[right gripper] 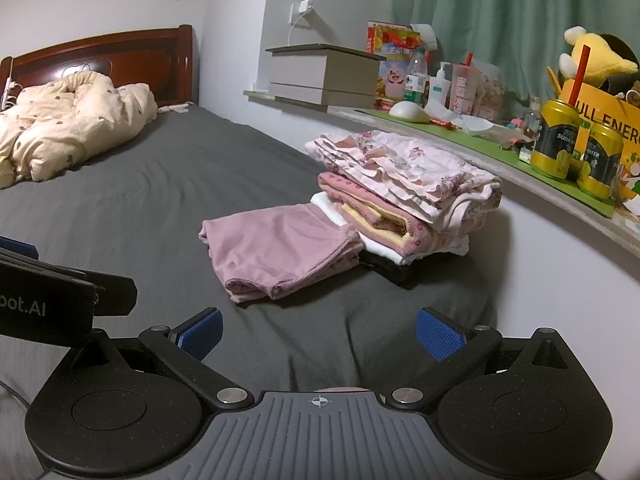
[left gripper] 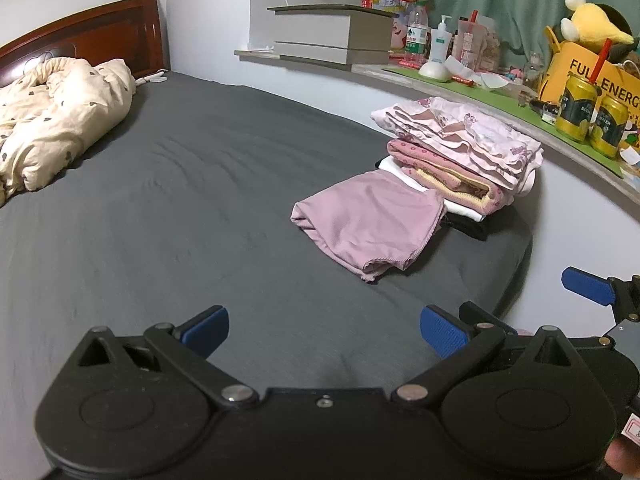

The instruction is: Fold clothes

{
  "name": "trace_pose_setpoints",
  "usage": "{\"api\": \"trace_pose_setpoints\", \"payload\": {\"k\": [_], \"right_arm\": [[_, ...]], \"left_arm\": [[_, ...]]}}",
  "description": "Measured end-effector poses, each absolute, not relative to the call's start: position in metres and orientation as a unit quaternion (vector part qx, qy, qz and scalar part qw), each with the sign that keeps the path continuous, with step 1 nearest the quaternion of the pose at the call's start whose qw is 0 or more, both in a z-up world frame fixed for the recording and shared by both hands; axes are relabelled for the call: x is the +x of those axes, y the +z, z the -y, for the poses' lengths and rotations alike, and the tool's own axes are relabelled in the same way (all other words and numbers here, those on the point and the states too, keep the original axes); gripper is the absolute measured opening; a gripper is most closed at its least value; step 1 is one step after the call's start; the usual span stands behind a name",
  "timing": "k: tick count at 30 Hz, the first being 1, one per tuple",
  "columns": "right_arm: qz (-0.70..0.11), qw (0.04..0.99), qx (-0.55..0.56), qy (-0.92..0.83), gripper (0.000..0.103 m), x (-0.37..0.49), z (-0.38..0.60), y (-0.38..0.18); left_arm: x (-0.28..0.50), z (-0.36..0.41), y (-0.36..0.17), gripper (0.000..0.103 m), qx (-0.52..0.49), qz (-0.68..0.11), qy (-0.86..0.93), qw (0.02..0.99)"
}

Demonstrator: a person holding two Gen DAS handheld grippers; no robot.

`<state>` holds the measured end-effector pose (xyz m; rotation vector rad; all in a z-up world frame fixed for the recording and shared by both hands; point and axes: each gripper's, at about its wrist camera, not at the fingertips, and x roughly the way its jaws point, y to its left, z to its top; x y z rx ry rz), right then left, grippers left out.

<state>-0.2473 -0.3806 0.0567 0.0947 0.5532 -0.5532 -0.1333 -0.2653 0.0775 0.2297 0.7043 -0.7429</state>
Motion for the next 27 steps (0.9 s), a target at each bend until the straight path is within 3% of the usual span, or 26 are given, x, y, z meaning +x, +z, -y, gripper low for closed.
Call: {"api": "trace_pose_setpoints", "payload": {"k": [27], "right_arm": [[-0.273,0.923,0.047,-0.267,0.103,-0.2451,0.3821,0.0564]], "left_arm": [[-0.1295,0.267,0.0767,0.103,0.109,-0.339,-0.35,0.867]]}}
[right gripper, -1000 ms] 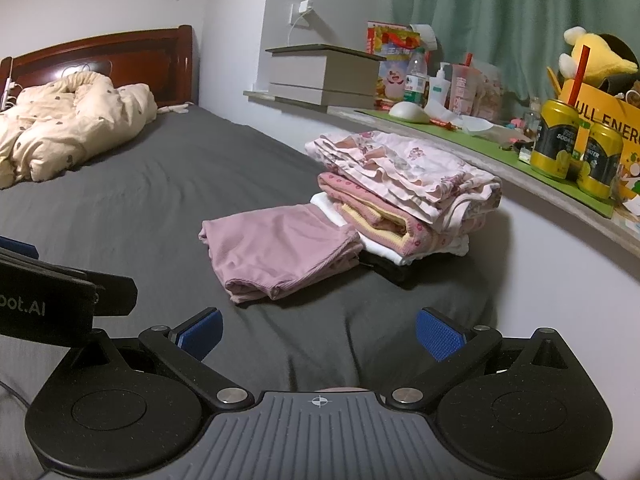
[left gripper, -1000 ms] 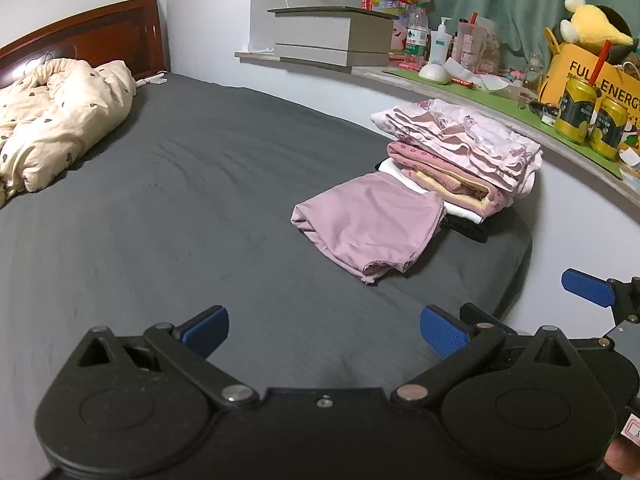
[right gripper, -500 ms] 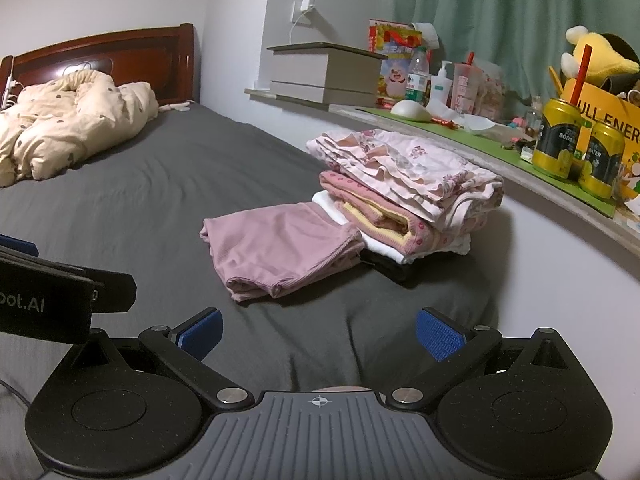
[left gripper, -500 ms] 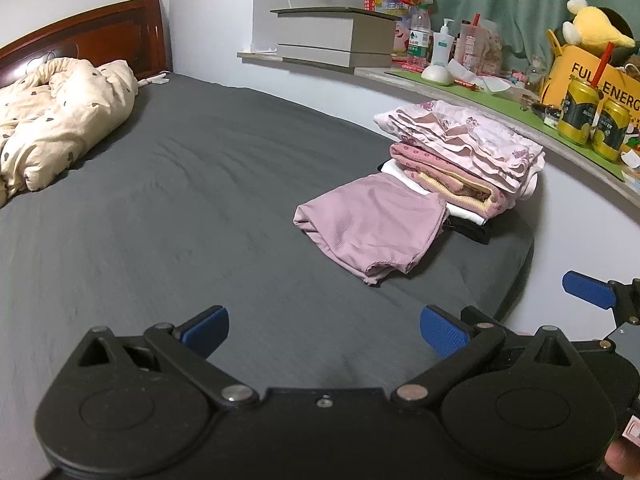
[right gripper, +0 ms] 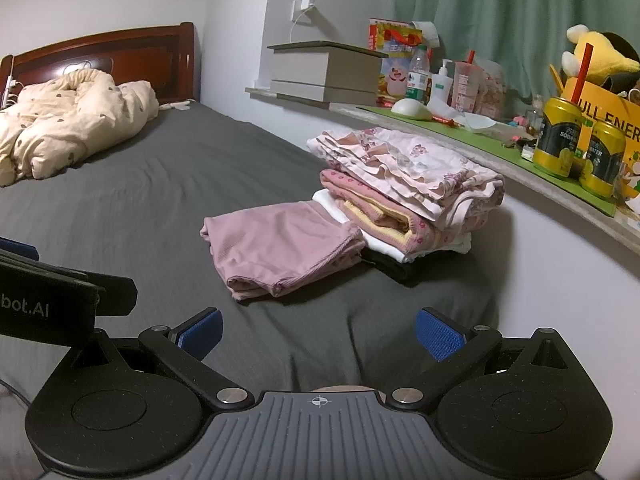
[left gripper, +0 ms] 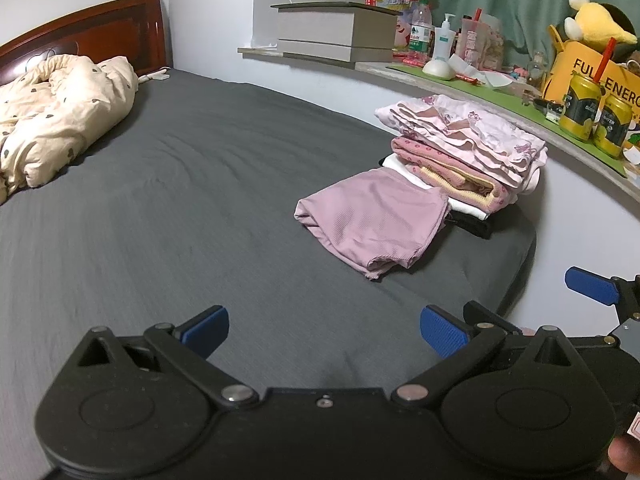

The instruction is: Fold clothes

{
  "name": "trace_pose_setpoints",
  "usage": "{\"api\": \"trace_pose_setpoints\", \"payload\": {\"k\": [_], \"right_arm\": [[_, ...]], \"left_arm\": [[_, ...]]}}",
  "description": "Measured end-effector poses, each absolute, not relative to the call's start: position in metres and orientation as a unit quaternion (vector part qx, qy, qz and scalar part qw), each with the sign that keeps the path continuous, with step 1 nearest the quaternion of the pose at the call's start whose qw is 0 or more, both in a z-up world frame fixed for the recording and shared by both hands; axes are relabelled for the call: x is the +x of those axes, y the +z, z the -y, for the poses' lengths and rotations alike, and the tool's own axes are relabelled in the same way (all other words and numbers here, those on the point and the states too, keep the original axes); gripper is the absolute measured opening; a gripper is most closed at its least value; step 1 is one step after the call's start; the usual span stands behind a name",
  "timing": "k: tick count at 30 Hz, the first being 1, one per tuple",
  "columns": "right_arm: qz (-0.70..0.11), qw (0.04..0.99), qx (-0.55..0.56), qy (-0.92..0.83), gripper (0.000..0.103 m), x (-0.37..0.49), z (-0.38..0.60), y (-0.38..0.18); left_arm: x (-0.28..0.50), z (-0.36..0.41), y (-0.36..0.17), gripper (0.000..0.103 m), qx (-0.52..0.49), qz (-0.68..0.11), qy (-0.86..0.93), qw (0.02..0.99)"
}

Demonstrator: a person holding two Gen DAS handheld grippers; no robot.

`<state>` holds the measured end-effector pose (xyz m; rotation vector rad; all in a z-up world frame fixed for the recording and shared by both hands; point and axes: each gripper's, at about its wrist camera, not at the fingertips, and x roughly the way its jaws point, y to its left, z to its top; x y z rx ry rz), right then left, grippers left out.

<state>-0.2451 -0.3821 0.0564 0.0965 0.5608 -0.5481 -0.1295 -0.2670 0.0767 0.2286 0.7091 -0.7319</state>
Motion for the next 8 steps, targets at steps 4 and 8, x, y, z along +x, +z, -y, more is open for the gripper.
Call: {"api": "trace_pose_setpoints", "payload": {"k": [4,8], "right_arm": [[-0.274,0.923,0.047,-0.266,0.103,-0.247,0.3797,0.0564],[-0.274,0.923,0.046,-0.266,0.103,-0.2469,0.38,0.0563]], "left_arm": [[-0.1314,0.2664,0.0733,0.103,0.11,-0.339,-0.348,0.867],[-0.1316,0.2669,0.0728,0.103,0.112,-0.34,-0.349,0.866]]}}
